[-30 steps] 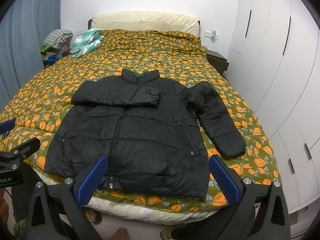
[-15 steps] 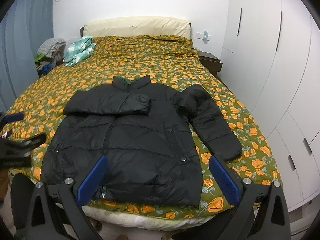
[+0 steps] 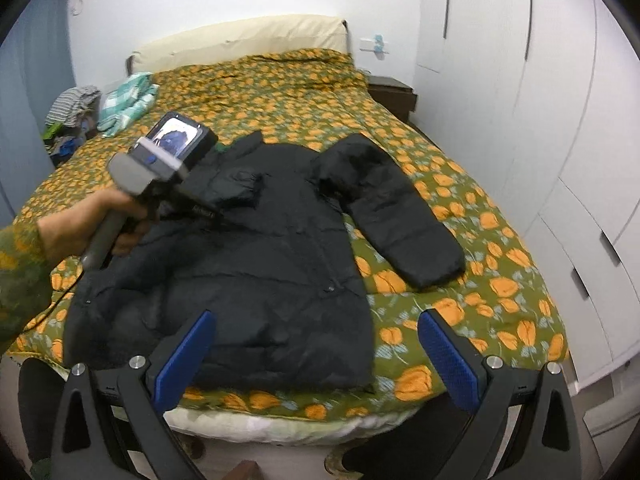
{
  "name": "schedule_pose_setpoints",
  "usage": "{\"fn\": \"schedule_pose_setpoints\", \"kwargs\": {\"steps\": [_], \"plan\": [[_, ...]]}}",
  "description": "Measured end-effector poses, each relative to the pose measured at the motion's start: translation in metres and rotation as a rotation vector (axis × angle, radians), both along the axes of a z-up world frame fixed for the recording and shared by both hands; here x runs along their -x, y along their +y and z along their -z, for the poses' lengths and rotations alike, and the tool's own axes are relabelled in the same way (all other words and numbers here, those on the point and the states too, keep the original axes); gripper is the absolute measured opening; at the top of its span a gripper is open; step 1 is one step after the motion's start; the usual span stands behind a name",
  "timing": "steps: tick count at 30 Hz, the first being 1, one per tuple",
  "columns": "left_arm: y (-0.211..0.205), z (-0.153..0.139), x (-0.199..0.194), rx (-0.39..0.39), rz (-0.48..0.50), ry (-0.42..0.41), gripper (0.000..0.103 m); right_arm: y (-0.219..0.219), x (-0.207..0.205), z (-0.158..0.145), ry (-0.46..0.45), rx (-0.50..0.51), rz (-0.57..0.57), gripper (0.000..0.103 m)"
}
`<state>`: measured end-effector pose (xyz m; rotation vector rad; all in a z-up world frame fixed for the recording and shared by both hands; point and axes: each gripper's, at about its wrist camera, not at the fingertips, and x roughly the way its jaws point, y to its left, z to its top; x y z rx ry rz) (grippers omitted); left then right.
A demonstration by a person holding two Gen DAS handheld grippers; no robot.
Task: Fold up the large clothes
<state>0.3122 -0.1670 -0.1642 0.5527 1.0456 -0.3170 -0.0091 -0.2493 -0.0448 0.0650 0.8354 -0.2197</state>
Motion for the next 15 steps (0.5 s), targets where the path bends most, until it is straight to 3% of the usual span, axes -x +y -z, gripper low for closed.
{"fn": "schedule_pose_setpoints", "kwargs": {"steps": [1, 2, 3, 6, 9, 15], "plan": [[0.004, 0.003, -0.009, 0.036, -0.017, 0.04, 0.038, -0.003, 0.0, 0.003, 0.009, -0.004, 0.003, 0.103], [0.012, 0.005, -0.017, 0.103, -0.048, 0.104, 0.018, -0.004, 0.0, 0.006, 0.017, -0.007, 0.006, 0.103], [0.02, 0.005, -0.02, 0.122, -0.087, 0.109, 0.009, -0.005, -0.001, 0.008, 0.022, -0.011, 0.007, 0.103], [0.052, -0.018, -0.014, 0.23, -0.127, 0.076, 0.006, -0.007, -0.005, 0.009, 0.015, -0.022, 0.002, 0.103], [0.106, -0.065, 0.009, 0.321, -0.173, -0.014, 0.005, -0.004, -0.007, 0.008, -0.009, -0.02, -0.013, 0.103], [0.292, -0.165, 0.063, 0.475, -0.416, -0.191, 0.005, 0.003, -0.013, 0.005, -0.041, -0.017, -0.032, 0.103]]}}
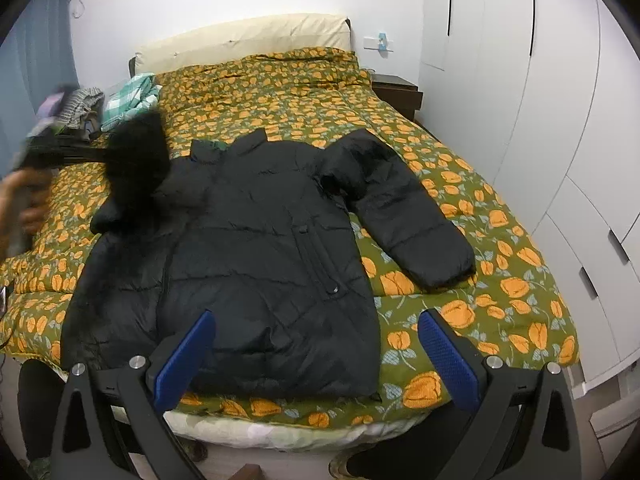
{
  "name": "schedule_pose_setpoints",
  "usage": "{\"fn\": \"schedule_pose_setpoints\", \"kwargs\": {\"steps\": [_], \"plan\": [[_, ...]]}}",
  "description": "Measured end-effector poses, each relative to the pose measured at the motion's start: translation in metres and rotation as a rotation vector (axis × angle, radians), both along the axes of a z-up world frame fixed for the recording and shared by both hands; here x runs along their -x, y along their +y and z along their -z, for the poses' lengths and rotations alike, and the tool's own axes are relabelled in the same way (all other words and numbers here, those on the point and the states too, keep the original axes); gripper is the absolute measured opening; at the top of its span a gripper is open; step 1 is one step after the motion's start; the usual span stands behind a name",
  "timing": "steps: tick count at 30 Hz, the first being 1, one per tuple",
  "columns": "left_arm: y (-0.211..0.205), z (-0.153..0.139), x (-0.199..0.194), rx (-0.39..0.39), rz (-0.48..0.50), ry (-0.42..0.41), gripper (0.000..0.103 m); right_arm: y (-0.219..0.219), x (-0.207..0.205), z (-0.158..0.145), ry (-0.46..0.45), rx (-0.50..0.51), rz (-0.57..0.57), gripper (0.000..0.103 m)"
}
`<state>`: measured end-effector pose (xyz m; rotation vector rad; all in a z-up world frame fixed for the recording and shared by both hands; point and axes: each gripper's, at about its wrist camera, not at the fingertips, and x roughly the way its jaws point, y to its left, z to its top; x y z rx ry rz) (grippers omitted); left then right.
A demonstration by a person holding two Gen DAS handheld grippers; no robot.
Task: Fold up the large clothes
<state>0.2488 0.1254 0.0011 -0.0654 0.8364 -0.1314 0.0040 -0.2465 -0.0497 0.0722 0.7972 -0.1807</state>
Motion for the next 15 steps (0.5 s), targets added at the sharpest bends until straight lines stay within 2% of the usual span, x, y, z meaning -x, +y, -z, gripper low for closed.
{"fn": "schedule_pose_setpoints", "kwargs": {"steps": [2, 4, 7, 11, 12, 14, 15], "plan": [[0.059, -0.013, 0.022, 0.014, -0.1, -0.024, 0.005, 0.003, -0.003, -0.001, -0.008, -0.001, -0.006, 0.103], [0.118, -0.014, 0.042, 0.012, -0.219, -0.033, 0.006, 0.008, -0.005, -0.004, -0.019, 0.0, -0.014, 0.103], [0.184, 0.008, 0.067, 0.078, -0.361, -0.008, 0.006, 0.015, -0.005, -0.01, -0.04, 0.006, -0.03, 0.103], [0.243, 0.052, 0.1, 0.084, -0.553, 0.034, 0.01, 0.022, -0.002, -0.021, -0.071, 0.034, -0.052, 0.103], [0.248, 0.062, 0.105, 0.082, -0.578, 0.046, 0.015, 0.021, -0.002, -0.023, -0.074, 0.039, -0.054, 0.103], [0.251, 0.077, 0.119, 0.066, -0.631, 0.065, 0.032, 0.017, -0.002, -0.026, -0.077, 0.045, -0.052, 0.103], [0.252, 0.082, 0.127, 0.053, -0.652, 0.062, 0.053, 0.013, -0.002, -0.028, -0.082, 0.049, -0.044, 0.103]]}}
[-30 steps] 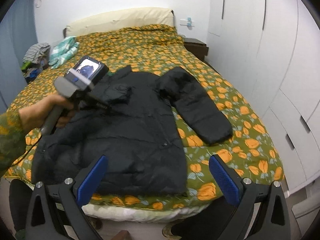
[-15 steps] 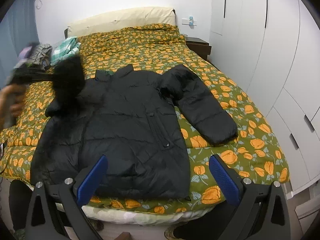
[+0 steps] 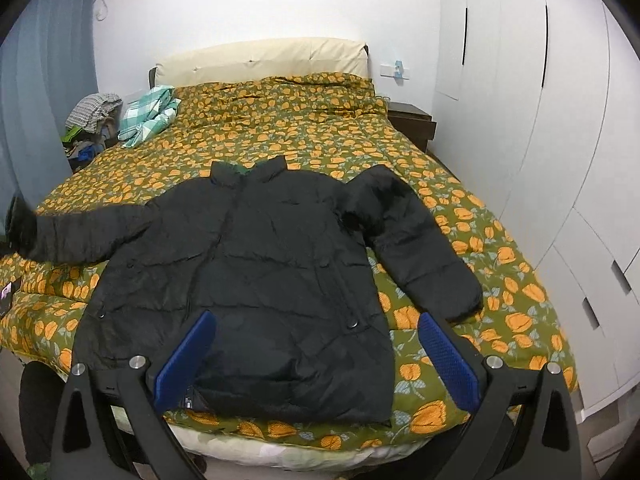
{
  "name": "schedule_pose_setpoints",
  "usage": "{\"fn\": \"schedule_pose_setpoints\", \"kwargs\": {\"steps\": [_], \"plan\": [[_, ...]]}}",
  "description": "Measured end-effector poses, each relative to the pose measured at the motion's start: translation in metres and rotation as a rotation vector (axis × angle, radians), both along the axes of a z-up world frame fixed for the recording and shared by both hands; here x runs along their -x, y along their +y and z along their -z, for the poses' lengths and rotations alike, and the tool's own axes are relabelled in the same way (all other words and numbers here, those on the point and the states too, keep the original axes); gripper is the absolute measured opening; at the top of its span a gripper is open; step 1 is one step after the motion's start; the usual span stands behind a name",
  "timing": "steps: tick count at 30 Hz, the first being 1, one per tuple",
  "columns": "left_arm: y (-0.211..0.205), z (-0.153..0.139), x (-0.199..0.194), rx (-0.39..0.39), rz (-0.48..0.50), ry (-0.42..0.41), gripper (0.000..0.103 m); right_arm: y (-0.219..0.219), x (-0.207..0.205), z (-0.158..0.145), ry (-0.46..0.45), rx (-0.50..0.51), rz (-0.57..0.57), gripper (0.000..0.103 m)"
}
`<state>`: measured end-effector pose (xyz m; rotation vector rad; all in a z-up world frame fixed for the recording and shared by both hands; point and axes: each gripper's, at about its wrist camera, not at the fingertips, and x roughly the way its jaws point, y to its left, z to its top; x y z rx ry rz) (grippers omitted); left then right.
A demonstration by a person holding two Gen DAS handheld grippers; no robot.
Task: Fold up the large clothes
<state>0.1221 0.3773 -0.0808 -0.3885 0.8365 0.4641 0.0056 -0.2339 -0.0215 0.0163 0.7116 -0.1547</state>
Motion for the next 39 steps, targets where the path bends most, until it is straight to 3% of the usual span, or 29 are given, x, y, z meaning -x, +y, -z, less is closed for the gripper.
{"fn": "schedule_pose_setpoints", "kwargs": {"steps": [1, 4, 7, 10, 12, 18, 21, 25, 26, 27, 28, 30, 35, 37, 39], "plan": [[-0.002, 0.001, 0.012, -0.019, -0.022, -0.01, 0.073, -0.005, 0.0, -0.002, -0.005, 0.002, 0.008, 0.103], [-0.014, -0.004, 0.027, -0.079, -0.033, -0.067, 0.094, -0.03, 0.003, -0.008, -0.049, -0.01, 0.041, 0.103], [-0.043, -0.016, 0.035, -0.11, 0.045, -0.105, 0.098, -0.067, 0.007, -0.014, -0.12, -0.05, 0.099, 0.103], [-0.076, -0.022, 0.034, -0.092, 0.135, -0.113, 0.101, -0.116, 0.014, -0.011, -0.233, -0.179, 0.104, 0.103], [-0.107, -0.025, 0.033, -0.072, 0.198, -0.108, 0.101, -0.149, 0.009, 0.005, -0.247, -0.273, 0.112, 0.103], [-0.179, -0.025, 0.039, -0.03, 0.321, -0.121, 0.101, -0.235, -0.043, 0.101, -0.039, -0.616, 0.222, 0.103], [-0.202, -0.025, 0.039, -0.029, 0.367, -0.111, 0.101, -0.258, -0.076, 0.153, 0.081, -0.685, 0.32, 0.103], [-0.213, -0.02, 0.041, -0.005, 0.385, -0.084, 0.101, -0.279, -0.106, 0.215, 0.16, -0.795, 0.467, 0.103], [-0.214, -0.017, 0.042, -0.007, 0.387, -0.07, 0.101, -0.282, -0.109, 0.22, 0.153, -0.805, 0.489, 0.089], [-0.215, -0.016, 0.043, -0.012, 0.387, -0.061, 0.101, -0.284, -0.111, 0.22, 0.147, -0.786, 0.508, 0.048], [-0.214, -0.014, 0.044, -0.019, 0.387, -0.053, 0.101, -0.286, -0.111, 0.215, 0.14, -0.757, 0.519, 0.029], [-0.212, -0.013, 0.048, -0.04, 0.389, -0.045, 0.101, -0.291, -0.105, 0.193, 0.083, -0.726, 0.514, 0.015], [-0.204, -0.015, 0.052, -0.047, 0.389, -0.053, 0.101, -0.323, -0.076, 0.083, -0.106, -0.408, 0.471, 0.014], [-0.203, -0.012, 0.05, -0.042, 0.395, -0.056, 0.101, -0.349, -0.065, 0.052, -0.119, -0.306, 0.5, 0.014], [-0.205, -0.006, 0.047, -0.044, 0.399, -0.046, 0.101, -0.371, -0.066, 0.045, -0.081, -0.28, 0.512, 0.014]]}}
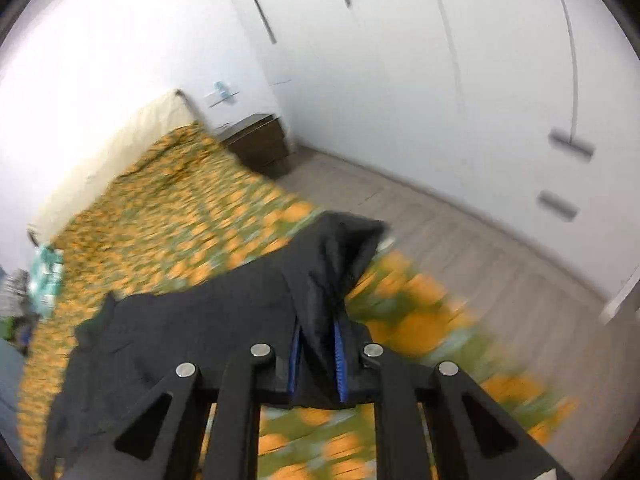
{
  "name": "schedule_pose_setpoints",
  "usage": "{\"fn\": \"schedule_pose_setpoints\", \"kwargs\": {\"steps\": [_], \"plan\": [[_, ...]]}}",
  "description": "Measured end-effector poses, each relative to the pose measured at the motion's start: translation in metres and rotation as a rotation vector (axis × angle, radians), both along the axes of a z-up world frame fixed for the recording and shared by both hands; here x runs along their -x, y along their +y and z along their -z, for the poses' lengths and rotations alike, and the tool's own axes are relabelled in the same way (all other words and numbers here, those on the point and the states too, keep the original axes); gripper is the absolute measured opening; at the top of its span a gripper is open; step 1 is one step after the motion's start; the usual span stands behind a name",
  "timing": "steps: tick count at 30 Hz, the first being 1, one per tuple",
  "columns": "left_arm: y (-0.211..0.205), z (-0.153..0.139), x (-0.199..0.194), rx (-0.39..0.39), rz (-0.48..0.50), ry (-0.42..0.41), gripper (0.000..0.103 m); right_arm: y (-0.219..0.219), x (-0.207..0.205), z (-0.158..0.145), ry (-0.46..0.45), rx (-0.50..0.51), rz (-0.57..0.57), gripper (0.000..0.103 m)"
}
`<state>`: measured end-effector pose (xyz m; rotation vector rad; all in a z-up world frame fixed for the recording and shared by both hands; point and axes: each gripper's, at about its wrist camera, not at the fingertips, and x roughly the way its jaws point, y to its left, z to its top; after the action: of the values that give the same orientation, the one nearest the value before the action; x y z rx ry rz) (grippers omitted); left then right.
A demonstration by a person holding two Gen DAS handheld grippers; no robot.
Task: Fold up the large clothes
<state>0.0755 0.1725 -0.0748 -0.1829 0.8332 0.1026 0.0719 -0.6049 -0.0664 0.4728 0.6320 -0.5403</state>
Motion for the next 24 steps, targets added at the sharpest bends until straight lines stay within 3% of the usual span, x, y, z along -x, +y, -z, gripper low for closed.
{"fn": "schedule_pose_setpoints", "kwargs": {"steps": [4, 6, 7, 10, 13, 16, 19, 20, 21, 22, 23, 24], "plan": [[-0.001, 0.017, -0.004, 0.025, 0.018, 0.053, 0.101, -0.019, -0.023, 0.028, 0.214, 0.048, -0.013, 0.026], [0.004, 0.026, 0.0, 0.056, 0.027, 0.094, 0.101, -0.01, -0.023, 0.039, 0.24, 0.049, -0.059, 0.066], [0.007, 0.031, 0.004, 0.073, 0.035, 0.109, 0.101, -0.001, -0.015, 0.041, 0.213, 0.034, -0.097, 0.073], [0.007, 0.042, 0.013, 0.099, 0.085, 0.137, 0.101, 0.042, 0.005, 0.036, 0.175, 0.037, -0.22, 0.075], [-0.005, 0.057, 0.01, 0.111, 0.161, 0.188, 0.101, 0.109, 0.012, 0.052, 0.168, -0.122, -0.464, 0.075], [-0.025, 0.076, 0.0, 0.118, 0.222, 0.232, 0.101, 0.18, 0.009, 0.09, 0.232, -0.266, -0.671, 0.075], [-0.045, 0.094, -0.01, 0.1, 0.268, 0.304, 0.098, 0.227, 0.002, 0.128, 0.322, -0.302, -0.778, 0.075], [-0.047, 0.099, -0.012, 0.091, 0.266, 0.321, 0.09, 0.236, 0.001, 0.138, 0.344, -0.296, -0.807, 0.075], [-0.049, 0.105, -0.012, 0.097, 0.263, 0.348, 0.047, 0.241, 0.004, 0.141, 0.353, -0.292, -0.83, 0.074], [-0.048, 0.11, -0.013, 0.112, 0.262, 0.374, 0.033, 0.247, 0.003, 0.14, 0.351, -0.28, -0.852, 0.066], [-0.046, 0.108, -0.011, 0.121, 0.25, 0.378, 0.026, 0.249, 0.003, 0.134, 0.351, -0.266, -0.853, 0.037], [-0.044, 0.104, -0.009, 0.127, 0.253, 0.364, 0.015, 0.249, 0.003, 0.125, 0.346, -0.252, -0.846, 0.029]]}}
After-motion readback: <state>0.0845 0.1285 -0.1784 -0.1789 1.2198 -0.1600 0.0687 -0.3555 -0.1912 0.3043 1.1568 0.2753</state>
